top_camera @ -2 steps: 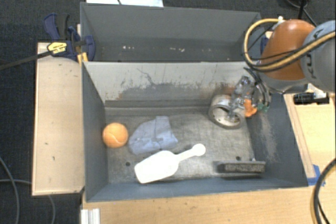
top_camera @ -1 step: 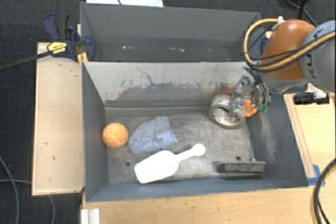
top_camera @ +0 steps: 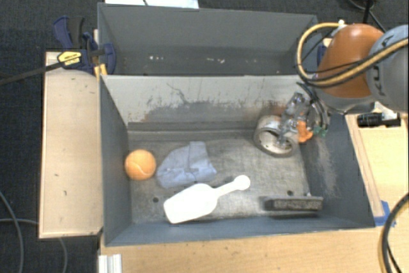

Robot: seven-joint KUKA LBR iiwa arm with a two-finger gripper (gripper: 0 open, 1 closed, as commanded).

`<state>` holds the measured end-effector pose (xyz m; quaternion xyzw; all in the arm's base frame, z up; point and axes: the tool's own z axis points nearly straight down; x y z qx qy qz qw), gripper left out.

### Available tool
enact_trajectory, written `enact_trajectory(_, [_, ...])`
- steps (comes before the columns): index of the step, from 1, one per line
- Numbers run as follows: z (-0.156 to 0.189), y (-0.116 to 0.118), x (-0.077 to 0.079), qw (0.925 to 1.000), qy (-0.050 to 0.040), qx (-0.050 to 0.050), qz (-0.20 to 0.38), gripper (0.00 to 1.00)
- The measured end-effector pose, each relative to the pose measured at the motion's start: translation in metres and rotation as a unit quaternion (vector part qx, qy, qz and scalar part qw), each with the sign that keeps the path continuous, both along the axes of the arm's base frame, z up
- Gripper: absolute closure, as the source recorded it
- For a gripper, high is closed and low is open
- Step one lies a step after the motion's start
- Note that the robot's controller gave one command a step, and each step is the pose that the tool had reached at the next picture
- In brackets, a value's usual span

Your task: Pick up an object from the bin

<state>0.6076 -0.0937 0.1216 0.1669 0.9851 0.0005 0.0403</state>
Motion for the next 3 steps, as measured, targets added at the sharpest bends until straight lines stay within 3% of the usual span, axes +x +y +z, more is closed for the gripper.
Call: enact_trajectory(3, [-0.0001,0.0,0.0,1.0,0.0001,0.0,0.001,1.0])
